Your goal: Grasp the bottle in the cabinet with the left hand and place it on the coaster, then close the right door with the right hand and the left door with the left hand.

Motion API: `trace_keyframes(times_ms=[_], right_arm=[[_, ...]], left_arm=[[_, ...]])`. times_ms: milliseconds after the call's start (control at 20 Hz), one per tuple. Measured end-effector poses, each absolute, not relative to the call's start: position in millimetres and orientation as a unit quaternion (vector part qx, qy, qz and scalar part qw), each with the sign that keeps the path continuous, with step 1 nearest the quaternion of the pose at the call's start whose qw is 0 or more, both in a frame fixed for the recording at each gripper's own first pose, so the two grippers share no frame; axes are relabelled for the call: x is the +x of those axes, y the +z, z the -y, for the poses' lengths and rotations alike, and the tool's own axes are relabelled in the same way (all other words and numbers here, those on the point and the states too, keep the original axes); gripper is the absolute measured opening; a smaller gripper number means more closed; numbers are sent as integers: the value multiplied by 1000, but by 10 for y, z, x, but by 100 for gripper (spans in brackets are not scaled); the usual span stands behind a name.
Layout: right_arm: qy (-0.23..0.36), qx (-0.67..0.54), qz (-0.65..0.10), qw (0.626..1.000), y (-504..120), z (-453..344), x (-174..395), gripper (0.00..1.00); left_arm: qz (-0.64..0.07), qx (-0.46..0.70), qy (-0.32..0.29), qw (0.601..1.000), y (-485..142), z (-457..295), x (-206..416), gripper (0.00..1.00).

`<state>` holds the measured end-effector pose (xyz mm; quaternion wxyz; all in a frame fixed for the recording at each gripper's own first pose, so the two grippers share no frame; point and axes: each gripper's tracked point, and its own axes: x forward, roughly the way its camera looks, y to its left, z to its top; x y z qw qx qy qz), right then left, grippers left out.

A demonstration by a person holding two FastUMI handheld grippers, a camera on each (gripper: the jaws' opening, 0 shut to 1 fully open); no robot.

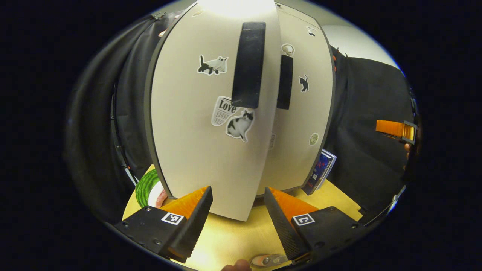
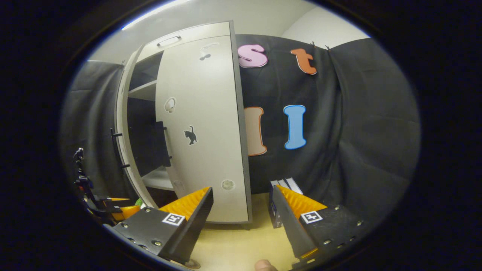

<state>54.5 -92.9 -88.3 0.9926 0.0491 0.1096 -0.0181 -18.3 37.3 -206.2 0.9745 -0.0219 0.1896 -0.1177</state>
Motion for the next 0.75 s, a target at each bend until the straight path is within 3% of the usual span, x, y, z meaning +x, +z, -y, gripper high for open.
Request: trace_keyframes(times_ms=[100,750], right_arm=[[-21,50,-111,992,-909,971,530,93],[-7,49,-101,994,-866,1086,457,96]], left_arm=[[-192,-23,-120,974,-2071,-349,-188,90],[-180,-9,-90,979,-1827,-346,-339,89]])
